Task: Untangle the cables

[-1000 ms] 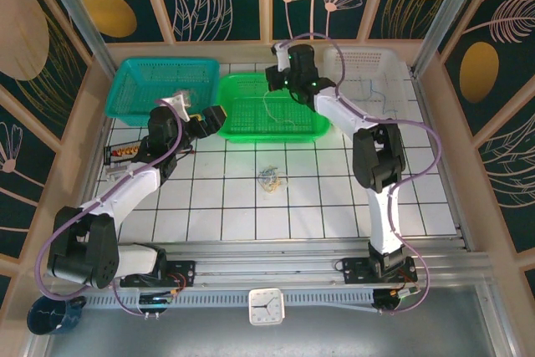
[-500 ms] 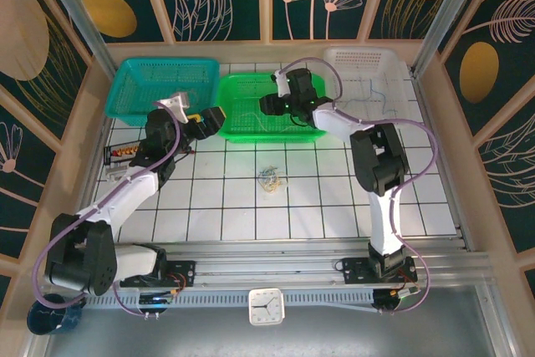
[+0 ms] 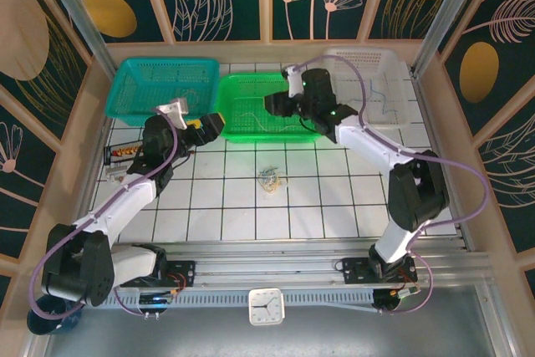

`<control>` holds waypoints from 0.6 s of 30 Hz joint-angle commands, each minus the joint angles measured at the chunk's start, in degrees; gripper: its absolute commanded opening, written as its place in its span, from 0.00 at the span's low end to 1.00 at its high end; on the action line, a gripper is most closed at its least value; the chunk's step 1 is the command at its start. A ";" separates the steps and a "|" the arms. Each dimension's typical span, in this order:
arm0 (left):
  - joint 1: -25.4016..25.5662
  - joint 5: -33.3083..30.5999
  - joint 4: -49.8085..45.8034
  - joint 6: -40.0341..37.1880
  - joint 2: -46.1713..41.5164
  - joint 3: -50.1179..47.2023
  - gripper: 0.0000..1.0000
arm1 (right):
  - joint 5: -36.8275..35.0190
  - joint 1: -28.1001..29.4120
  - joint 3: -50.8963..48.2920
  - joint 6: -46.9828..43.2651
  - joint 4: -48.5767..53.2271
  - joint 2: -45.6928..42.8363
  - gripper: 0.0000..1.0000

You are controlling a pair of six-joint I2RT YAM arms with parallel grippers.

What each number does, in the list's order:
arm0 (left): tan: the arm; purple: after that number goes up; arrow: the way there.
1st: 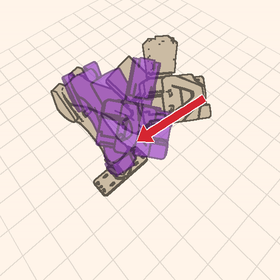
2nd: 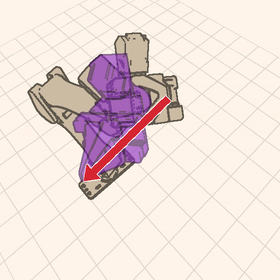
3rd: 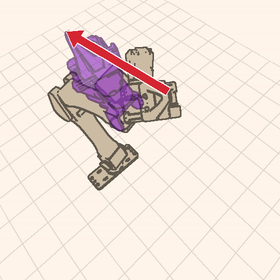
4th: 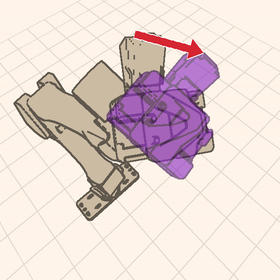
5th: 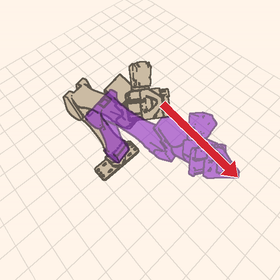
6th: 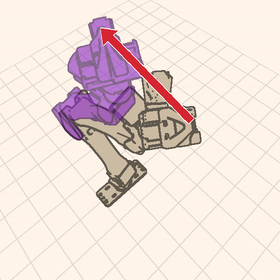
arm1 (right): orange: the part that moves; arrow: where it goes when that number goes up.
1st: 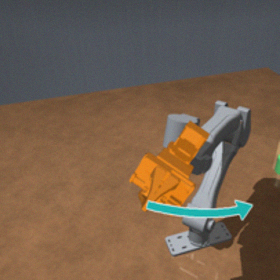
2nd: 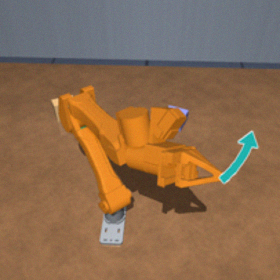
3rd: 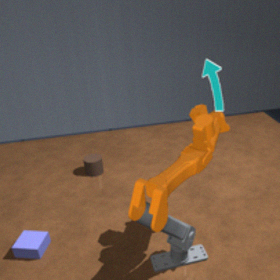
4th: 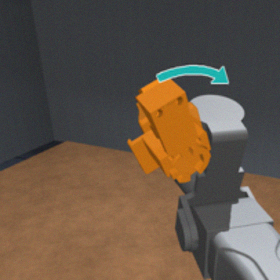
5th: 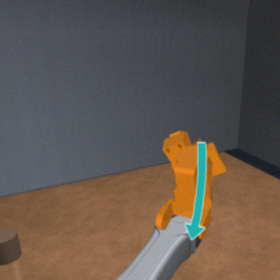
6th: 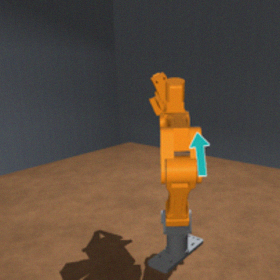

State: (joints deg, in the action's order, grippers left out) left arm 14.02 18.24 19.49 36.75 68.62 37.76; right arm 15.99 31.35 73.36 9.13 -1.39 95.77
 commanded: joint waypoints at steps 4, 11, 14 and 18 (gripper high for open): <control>0.23 4.31 1.64 3.60 -2.66 -3.46 0.99 | -1.25 4.59 -13.14 5.72 -2.00 -8.08 0.54; 4.41 4.05 3.53 7.52 -3.24 -6.97 0.99 | -3.05 8.11 -24.51 9.54 -3.10 -13.32 0.54; 8.46 2.35 4.81 8.72 -1.99 -7.66 0.99 | -2.98 9.03 -26.97 9.78 -3.10 -13.17 0.52; 9.64 0.88 7.98 10.93 -1.34 -9.34 0.99 | -2.33 9.50 -28.32 9.35 -3.02 -11.40 0.47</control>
State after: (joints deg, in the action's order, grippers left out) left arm 23.46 20.53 23.09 45.15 66.89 29.65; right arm 14.20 40.40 45.95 17.80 -2.48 83.79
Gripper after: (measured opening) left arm 0.988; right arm 0.478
